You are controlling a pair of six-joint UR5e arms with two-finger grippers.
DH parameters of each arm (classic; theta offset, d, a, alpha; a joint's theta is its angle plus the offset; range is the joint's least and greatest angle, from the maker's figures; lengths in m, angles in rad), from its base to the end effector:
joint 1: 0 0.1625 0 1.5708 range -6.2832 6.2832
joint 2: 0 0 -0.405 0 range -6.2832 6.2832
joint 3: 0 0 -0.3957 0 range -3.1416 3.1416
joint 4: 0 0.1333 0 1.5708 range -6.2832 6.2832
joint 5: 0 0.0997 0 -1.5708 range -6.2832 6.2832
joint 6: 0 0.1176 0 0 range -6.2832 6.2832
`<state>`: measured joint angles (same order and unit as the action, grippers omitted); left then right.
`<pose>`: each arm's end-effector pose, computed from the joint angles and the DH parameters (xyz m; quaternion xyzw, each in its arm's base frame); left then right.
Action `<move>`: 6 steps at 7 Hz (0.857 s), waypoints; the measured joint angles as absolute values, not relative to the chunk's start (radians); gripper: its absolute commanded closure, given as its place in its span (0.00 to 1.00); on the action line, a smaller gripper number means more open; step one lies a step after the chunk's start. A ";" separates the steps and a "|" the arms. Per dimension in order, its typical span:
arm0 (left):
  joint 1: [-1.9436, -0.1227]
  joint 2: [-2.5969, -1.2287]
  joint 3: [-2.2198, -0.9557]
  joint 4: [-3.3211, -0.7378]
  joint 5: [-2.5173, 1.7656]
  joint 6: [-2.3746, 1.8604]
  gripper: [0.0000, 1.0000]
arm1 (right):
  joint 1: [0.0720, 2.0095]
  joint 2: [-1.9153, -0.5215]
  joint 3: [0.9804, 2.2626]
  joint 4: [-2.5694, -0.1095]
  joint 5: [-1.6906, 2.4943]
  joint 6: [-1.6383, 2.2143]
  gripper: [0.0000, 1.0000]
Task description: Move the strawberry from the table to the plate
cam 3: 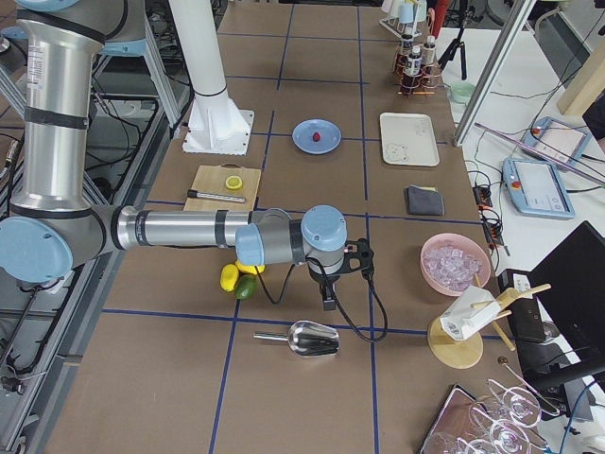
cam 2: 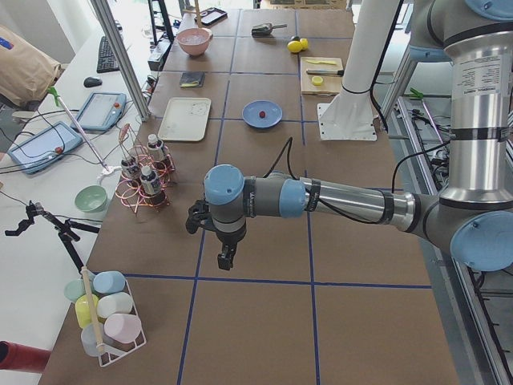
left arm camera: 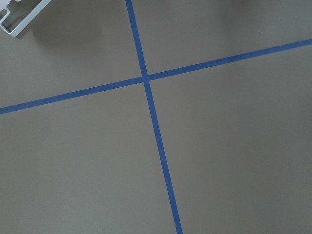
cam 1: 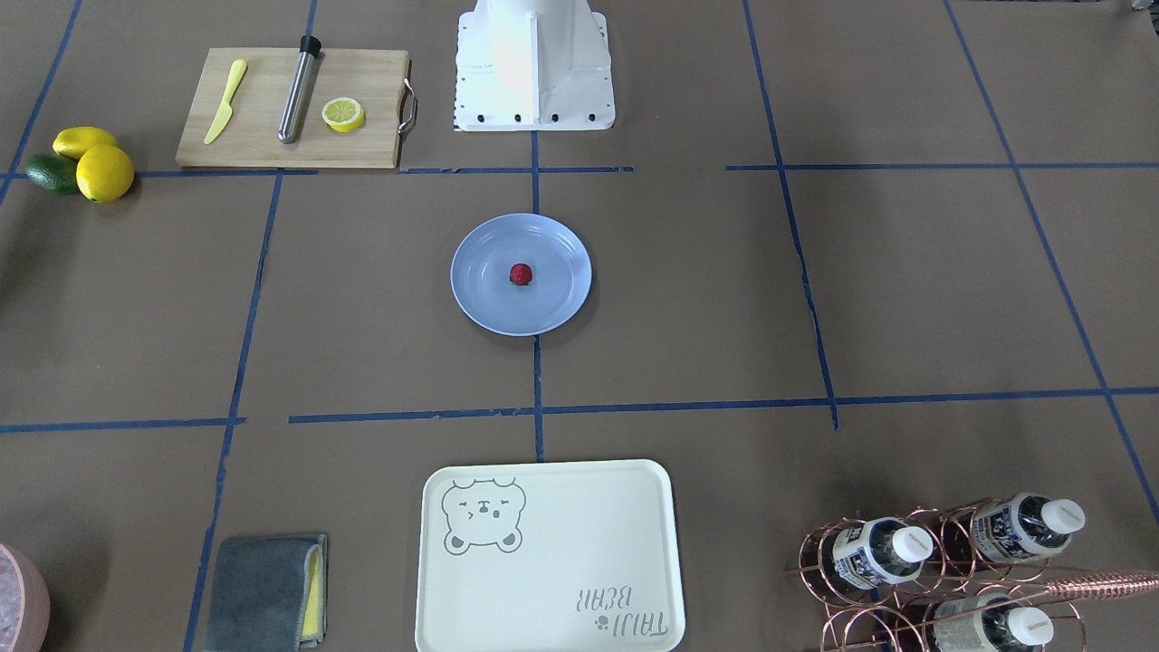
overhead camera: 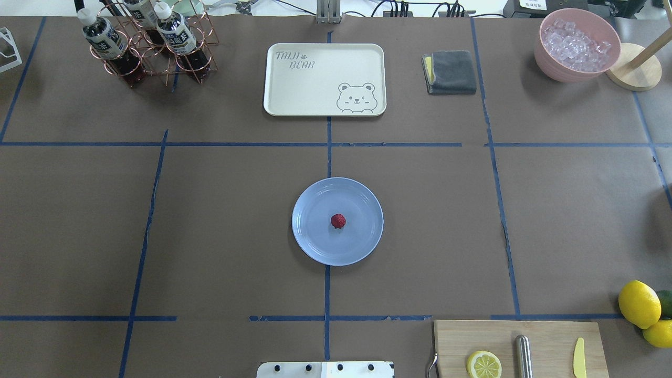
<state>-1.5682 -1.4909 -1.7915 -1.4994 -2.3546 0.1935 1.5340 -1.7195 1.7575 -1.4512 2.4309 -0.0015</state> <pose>-0.0491 -0.4648 0.5868 0.0683 0.3769 0.1036 0.9179 0.0277 -0.4472 0.6081 0.0642 -0.4168 -0.0502 0.9053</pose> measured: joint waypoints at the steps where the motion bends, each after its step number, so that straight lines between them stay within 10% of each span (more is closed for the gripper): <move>1: -1.570 -1.499 -1.783 -1.513 -2.354 0.193 0.00 | 1.534 -1.719 1.757 -1.452 2.429 -0.002 0.00; 6: -1.575 -1.502 -1.807 -1.510 -2.343 0.195 0.00 | 1.529 -1.707 1.757 -1.454 2.429 0.000 0.00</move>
